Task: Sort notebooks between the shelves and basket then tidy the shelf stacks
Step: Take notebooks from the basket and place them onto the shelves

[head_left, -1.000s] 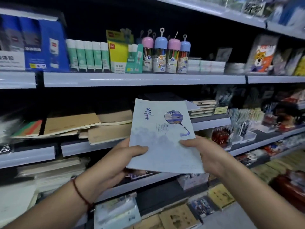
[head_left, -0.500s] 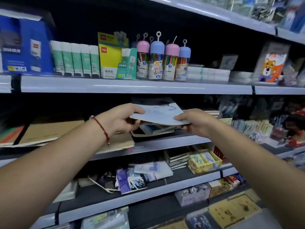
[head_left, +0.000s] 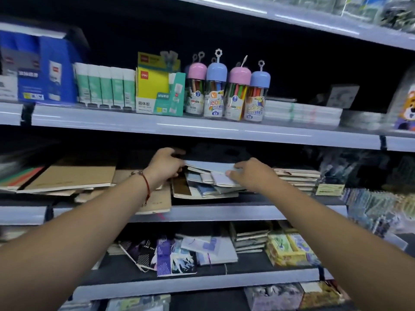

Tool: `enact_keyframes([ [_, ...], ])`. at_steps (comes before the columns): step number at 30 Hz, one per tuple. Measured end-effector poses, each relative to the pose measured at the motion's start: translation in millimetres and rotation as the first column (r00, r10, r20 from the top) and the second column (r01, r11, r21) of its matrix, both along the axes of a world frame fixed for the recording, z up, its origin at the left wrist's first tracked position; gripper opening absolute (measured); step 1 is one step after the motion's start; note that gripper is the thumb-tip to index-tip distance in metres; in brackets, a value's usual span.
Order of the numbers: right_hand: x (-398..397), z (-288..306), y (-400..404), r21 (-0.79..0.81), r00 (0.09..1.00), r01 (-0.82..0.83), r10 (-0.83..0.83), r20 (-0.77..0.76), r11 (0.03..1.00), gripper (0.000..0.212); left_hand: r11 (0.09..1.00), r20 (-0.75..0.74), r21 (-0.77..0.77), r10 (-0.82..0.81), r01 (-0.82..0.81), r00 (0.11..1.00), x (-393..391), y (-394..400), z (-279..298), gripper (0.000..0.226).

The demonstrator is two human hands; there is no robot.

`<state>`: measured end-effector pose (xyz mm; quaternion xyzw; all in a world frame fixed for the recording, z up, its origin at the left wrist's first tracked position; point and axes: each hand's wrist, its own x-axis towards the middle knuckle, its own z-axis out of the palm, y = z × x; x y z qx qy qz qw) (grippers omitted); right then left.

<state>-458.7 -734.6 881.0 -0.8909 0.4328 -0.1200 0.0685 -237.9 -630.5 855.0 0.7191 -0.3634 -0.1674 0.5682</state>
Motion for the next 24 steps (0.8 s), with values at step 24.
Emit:
enact_keyframes([
  [24,52.0,-126.0,159.8,0.004,0.564,-0.826,0.825,0.011,0.564,0.035,0.951,0.847,0.208,-0.058,-0.230,0.528,-34.6,213.5,-138.2,0.035],
])
